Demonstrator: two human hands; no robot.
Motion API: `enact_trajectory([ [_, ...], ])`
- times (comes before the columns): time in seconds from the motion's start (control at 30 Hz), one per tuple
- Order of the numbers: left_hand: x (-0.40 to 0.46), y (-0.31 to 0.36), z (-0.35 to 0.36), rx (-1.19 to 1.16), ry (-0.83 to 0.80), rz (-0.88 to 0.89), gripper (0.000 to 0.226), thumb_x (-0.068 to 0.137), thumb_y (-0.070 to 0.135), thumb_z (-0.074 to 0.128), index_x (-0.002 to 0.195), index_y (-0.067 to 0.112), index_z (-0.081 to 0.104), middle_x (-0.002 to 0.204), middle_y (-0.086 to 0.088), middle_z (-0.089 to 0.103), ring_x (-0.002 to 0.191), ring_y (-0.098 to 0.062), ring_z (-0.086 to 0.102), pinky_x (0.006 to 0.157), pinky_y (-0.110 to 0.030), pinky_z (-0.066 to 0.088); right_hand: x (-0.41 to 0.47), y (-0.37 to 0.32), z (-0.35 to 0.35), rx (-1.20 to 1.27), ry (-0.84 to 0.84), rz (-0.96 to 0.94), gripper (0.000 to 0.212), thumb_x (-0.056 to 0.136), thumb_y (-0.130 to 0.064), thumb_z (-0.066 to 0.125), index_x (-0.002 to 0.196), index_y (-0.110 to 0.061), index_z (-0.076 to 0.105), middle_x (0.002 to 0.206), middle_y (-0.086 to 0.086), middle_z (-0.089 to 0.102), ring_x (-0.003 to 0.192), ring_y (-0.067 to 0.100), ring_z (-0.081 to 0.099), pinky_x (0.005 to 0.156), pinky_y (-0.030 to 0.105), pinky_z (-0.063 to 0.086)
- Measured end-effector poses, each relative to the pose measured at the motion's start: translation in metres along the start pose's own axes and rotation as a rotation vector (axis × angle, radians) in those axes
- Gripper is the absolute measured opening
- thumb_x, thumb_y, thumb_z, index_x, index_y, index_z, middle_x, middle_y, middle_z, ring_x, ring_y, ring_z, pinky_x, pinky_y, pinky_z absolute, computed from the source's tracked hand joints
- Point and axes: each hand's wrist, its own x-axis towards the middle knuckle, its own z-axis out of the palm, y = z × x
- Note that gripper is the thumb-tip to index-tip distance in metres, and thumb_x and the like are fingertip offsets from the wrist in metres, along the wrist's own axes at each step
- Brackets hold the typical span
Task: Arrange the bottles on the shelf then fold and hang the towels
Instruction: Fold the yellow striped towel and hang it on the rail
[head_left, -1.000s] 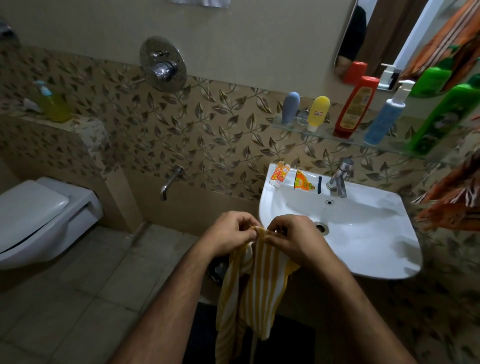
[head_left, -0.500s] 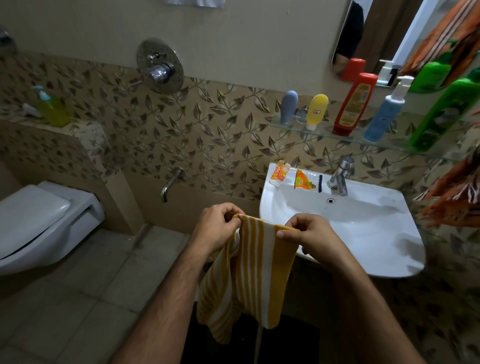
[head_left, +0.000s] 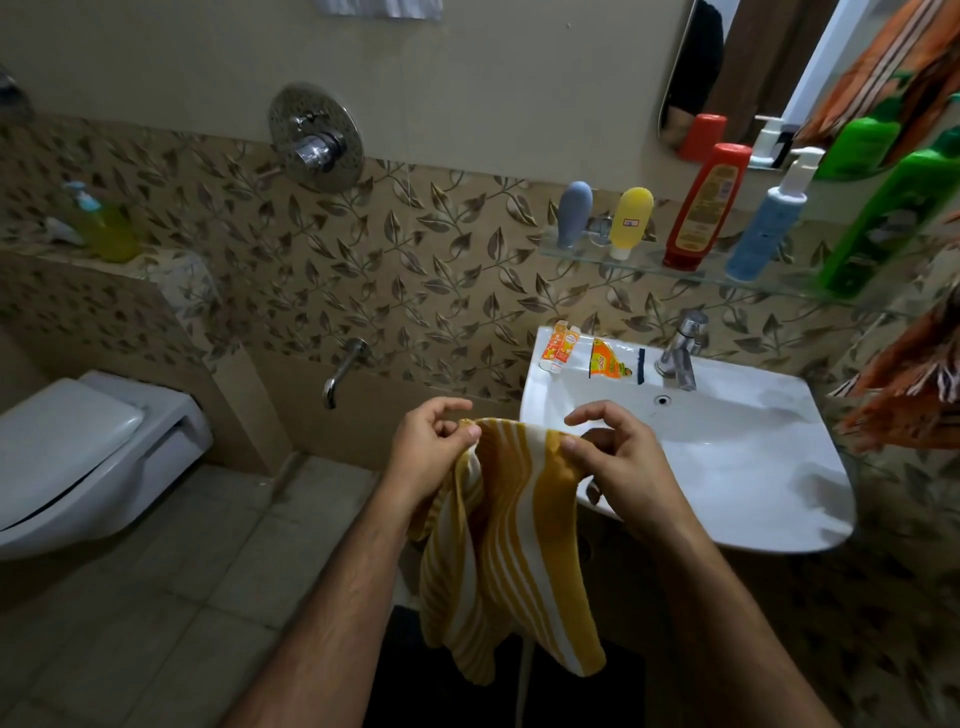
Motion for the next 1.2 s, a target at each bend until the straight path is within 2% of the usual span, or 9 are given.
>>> enact_trajectory([
  [0.13,-0.001,-0.01,0.0,-0.369,0.114,-0.19,0.027,0.078,0.01,0.08,0.102,0.012,0.069,0.077,-0.003,0.076,0.072,-0.012,0.073,0.06,-0.02,0.054,0.001,-0.005,0.005,0.338,0.048,0.095,0.014,0.092,-0.004,0.063,0.094,-0.013,0.073,0.08,0.014,0.073,0.068,0.025,0.07,0.051,0.028,0.054],
  [0.27,0.0,-0.019,-0.007,-0.493,0.182,-0.295,0.021,0.074,0.016,0.082,0.093,0.009,0.074,0.08,-0.007,0.077,0.072,-0.014,0.072,0.065,-0.026,0.056,0.001,-0.006,0.001,0.424,-0.065,0.162,0.025,0.09,0.006,0.059,0.105,-0.008,0.073,0.093,0.017,0.076,0.083,0.028,0.075,0.062,0.029,0.06],
  [0.4,0.001,-0.016,-0.009,-0.559,0.207,-0.337,0.019,0.073,0.017,0.082,0.09,0.012,0.075,0.071,0.0,0.075,0.06,-0.006,0.069,0.051,-0.015,0.049,-0.003,-0.01,0.001,0.22,-0.255,0.034,0.041,0.09,0.016,0.051,0.11,-0.013,0.071,0.097,0.009,0.078,0.092,0.023,0.075,0.071,0.03,0.062],
  [0.53,0.0,-0.013,-0.009,-0.604,0.16,-0.415,0.02,0.073,0.021,0.082,0.09,0.015,0.073,0.074,0.0,0.075,0.064,-0.008,0.069,0.067,-0.014,0.044,-0.001,-0.02,0.003,-0.153,-0.187,-0.139,0.023,0.087,-0.009,0.071,0.093,-0.031,0.076,0.086,-0.008,0.077,0.083,0.009,0.072,0.067,0.021,0.056],
  [0.63,-0.003,-0.009,-0.008,-0.562,0.11,-0.385,0.012,0.075,0.021,0.081,0.081,0.016,0.073,0.069,0.002,0.074,0.056,-0.006,0.068,0.046,-0.012,0.046,0.002,-0.024,0.003,-0.452,-0.205,-0.268,0.02,0.082,-0.019,0.075,0.075,-0.037,0.073,0.092,-0.015,0.068,0.094,0.0,0.059,0.07,0.016,0.047],
  [0.73,-0.005,-0.005,-0.008,-0.442,0.059,-0.276,0.007,0.08,0.023,0.078,0.082,0.018,0.074,0.072,0.004,0.074,0.062,-0.005,0.066,0.052,-0.016,0.048,0.007,-0.032,0.004,-0.421,-0.315,-0.217,0.013,0.08,-0.016,0.069,0.071,-0.024,0.068,0.083,-0.014,0.069,0.086,0.005,0.064,0.074,0.03,0.052],
  [0.83,-0.007,0.003,-0.007,-0.399,0.027,-0.157,0.006,0.081,0.018,0.078,0.085,0.016,0.075,0.078,0.0,0.075,0.071,-0.007,0.068,0.061,-0.018,0.051,0.008,-0.04,0.01,-0.284,-0.426,-0.178,0.009,0.087,-0.014,0.07,0.079,-0.019,0.071,0.073,-0.003,0.073,0.069,0.008,0.069,0.066,0.025,0.055],
  [1.07,-0.029,0.021,0.007,-0.675,-0.075,-0.204,0.01,0.078,0.007,0.072,0.087,0.005,0.068,0.068,-0.005,0.073,0.056,-0.01,0.067,0.05,-0.02,0.052,0.011,-0.035,0.051,-0.191,-0.108,-0.123,0.017,0.081,-0.016,0.08,0.087,-0.004,0.069,0.077,0.012,0.075,0.075,0.028,0.073,0.07,0.041,0.058],
  [1.2,-0.036,0.021,0.01,-0.814,-0.104,-0.299,0.005,0.08,0.01,0.068,0.084,0.008,0.065,0.063,-0.004,0.07,0.05,-0.01,0.065,0.046,-0.021,0.051,0.014,-0.03,0.059,-0.224,-0.101,-0.094,0.018,0.077,-0.016,0.083,0.082,-0.005,0.069,0.073,0.011,0.074,0.07,0.024,0.072,0.068,0.04,0.057],
])
